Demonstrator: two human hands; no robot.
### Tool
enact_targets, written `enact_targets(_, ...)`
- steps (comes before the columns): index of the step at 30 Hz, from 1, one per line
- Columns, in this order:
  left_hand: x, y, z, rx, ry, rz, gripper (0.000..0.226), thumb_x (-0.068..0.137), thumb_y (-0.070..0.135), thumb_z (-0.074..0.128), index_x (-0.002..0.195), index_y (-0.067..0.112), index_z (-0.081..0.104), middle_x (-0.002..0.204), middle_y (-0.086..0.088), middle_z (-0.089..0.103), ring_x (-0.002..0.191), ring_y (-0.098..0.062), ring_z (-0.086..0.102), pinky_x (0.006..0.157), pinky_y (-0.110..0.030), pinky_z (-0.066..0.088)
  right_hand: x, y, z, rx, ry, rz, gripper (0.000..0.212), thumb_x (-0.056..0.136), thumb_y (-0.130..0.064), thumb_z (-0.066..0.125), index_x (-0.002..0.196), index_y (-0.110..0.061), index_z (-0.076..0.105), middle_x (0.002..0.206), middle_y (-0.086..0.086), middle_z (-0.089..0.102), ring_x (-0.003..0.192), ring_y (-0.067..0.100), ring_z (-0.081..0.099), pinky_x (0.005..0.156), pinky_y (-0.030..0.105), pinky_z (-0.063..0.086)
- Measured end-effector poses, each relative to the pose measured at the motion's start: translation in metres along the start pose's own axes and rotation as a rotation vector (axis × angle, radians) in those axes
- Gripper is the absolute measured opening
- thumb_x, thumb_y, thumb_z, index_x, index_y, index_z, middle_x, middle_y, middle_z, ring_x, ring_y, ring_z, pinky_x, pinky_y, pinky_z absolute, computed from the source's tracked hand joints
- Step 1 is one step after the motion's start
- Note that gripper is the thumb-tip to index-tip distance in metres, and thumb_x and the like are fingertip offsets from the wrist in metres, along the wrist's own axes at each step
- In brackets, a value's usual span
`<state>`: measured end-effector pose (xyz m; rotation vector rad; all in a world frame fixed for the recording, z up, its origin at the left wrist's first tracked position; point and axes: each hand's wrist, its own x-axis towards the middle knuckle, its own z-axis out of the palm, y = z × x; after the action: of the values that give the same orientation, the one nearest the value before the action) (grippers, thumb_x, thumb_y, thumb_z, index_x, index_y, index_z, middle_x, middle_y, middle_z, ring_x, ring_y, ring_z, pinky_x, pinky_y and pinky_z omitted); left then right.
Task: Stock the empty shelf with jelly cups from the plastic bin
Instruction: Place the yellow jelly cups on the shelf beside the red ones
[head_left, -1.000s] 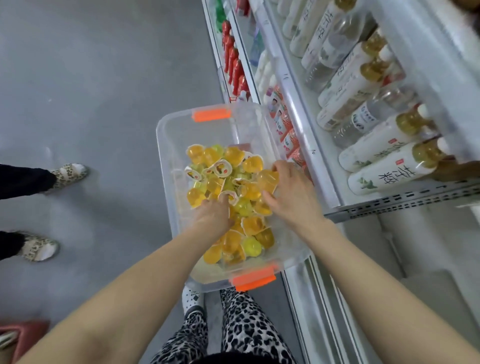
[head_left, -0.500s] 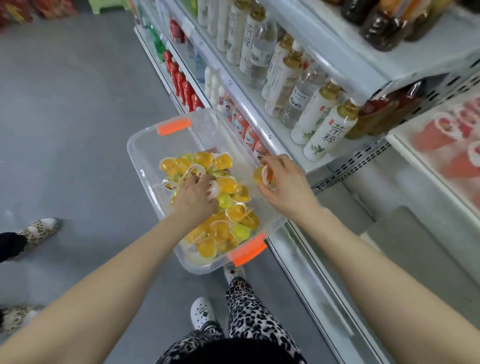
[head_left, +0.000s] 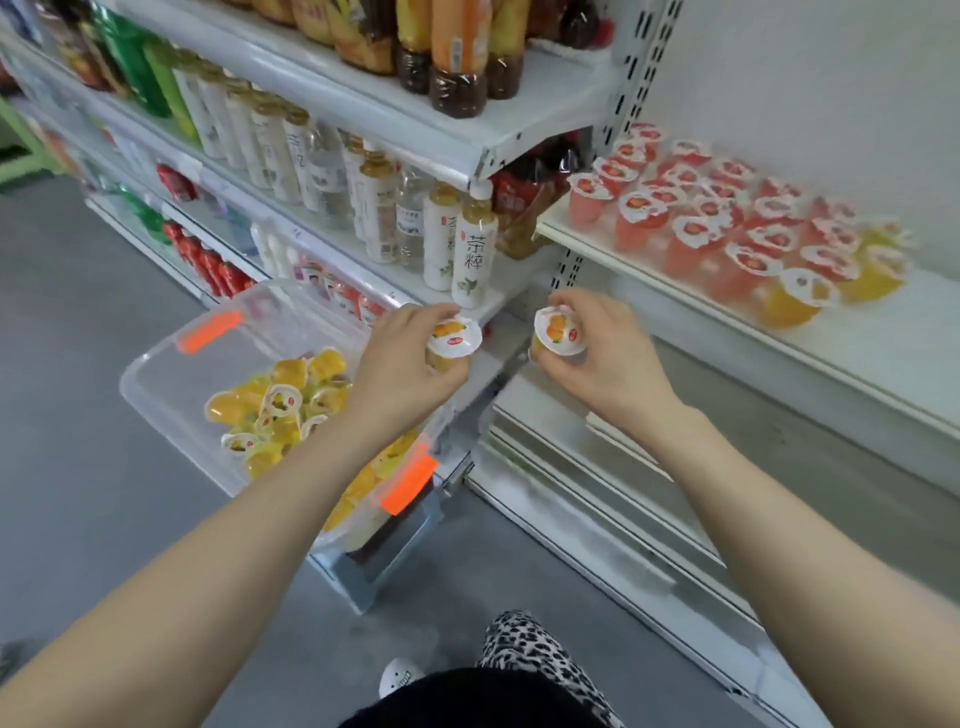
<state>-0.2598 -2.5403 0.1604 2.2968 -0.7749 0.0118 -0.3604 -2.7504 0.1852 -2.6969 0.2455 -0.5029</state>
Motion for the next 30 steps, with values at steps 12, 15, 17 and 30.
enact_targets(12, 0.039, 0.151, 0.077, -0.061, -0.007, 0.318, 0.051, 0.080, 0.045, 0.064, 0.127, 0.026, 0.057, 0.116, 0.005, 0.058, 0.110, -0.016, 0.046, 0.088, -0.023, 0.033, -0.059, 0.094, -0.122, -0.035, 0.185, 0.094, 0.042, 0.079, -0.035, 0.074, 0.112, -0.018, 0.055, 0.103, -0.003, 0.062, 0.093, 0.019, 0.055, 0.076, 0.032, 0.041)
enact_targets(15, 0.044, 0.187, 0.098, -0.090, 0.018, 0.368, 0.053, 0.078, 0.051, 0.069, 0.124, 0.027, 0.058, 0.114, 0.007, 0.058, 0.109, -0.014, 0.047, 0.090, -0.024, 0.035, -0.074, 0.126, -0.161, -0.038, 0.236, 0.130, 0.040, 0.077, -0.037, 0.075, 0.107, -0.019, 0.054, 0.098, -0.006, 0.060, 0.088, 0.014, 0.052, 0.072, 0.026, 0.036)
enact_targets(17, 0.047, 0.209, 0.111, -0.092, 0.017, 0.394, 0.055, 0.077, 0.055, 0.068, 0.122, 0.026, 0.058, 0.115, 0.008, 0.059, 0.110, -0.013, 0.048, 0.090, -0.022, 0.034, -0.080, 0.150, -0.183, -0.050, 0.270, 0.165, 0.038, 0.078, -0.040, 0.074, 0.103, -0.020, 0.053, 0.095, -0.008, 0.060, 0.086, 0.012, 0.051, 0.072, 0.025, 0.035)
enact_targets(30, 0.047, 0.264, 0.147, 0.066, 0.051, 0.420, 0.066, 0.072, 0.067, 0.054, 0.121, 0.022, 0.062, 0.115, 0.004, 0.064, 0.106, -0.020, 0.052, 0.092, -0.037, 0.043, -0.056, 0.233, -0.184, -0.037, 0.157, 0.230, 0.026, 0.080, -0.033, 0.070, 0.098, -0.022, 0.054, 0.110, -0.002, 0.052, 0.097, 0.018, 0.054, 0.077, 0.027, 0.035)
